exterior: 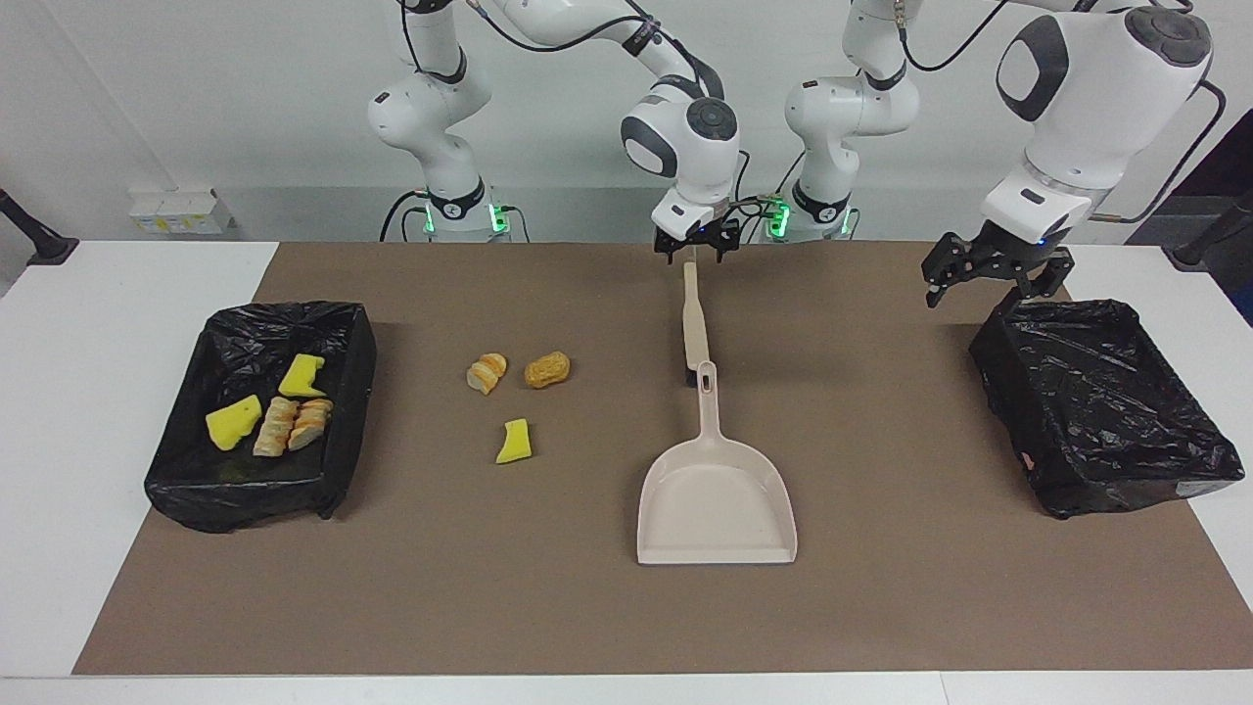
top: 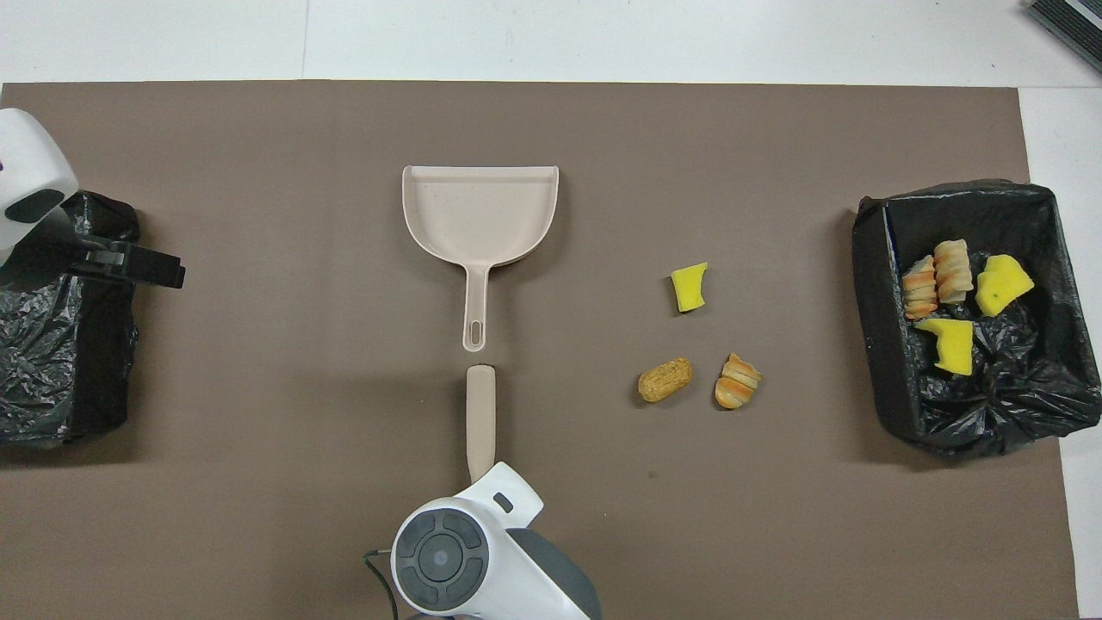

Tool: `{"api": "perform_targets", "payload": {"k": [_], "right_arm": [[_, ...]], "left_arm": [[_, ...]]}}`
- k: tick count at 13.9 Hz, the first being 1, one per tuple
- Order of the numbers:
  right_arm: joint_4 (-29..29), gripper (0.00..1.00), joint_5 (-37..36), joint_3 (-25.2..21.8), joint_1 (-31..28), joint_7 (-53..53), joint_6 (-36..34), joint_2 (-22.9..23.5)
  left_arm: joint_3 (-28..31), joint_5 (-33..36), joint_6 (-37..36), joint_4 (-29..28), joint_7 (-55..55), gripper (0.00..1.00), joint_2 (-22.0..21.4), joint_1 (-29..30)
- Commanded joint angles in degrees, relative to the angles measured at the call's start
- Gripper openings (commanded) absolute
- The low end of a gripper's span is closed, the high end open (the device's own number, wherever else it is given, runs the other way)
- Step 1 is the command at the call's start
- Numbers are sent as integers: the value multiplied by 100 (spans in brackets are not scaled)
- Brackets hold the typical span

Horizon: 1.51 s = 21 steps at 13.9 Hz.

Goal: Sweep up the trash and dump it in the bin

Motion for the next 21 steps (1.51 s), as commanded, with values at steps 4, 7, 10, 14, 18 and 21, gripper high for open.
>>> {"api": "perform_targets", "payload": {"k": [4, 7, 10, 14, 18, 21], "right_arm": [[-197, 28, 89, 0, -48, 47, 169, -78], [-179, 0, 98, 0, -39, 152, 239, -78], [-65, 0, 19, -8, -39, 398, 196, -52], [-73, 0, 19, -44, -302, 1048, -391, -595], [-214, 0, 10, -52, -811, 1119, -1419, -1211], [-800, 0, -112, -52, -1181, 1471, -1879, -1545]], "left_arm": [[61, 297, -191, -152, 17, 100, -102, -88], [52, 307, -156, -152, 17, 100, -102, -88], [52, 307, -112, -152, 8, 100, -102, -88], [52, 263, -42, -152, -53, 100, -93, -88], [52, 184, 282, -143, -106, 100, -67, -167], [43, 167, 406, -73, -150, 100, 3, -176]]}}
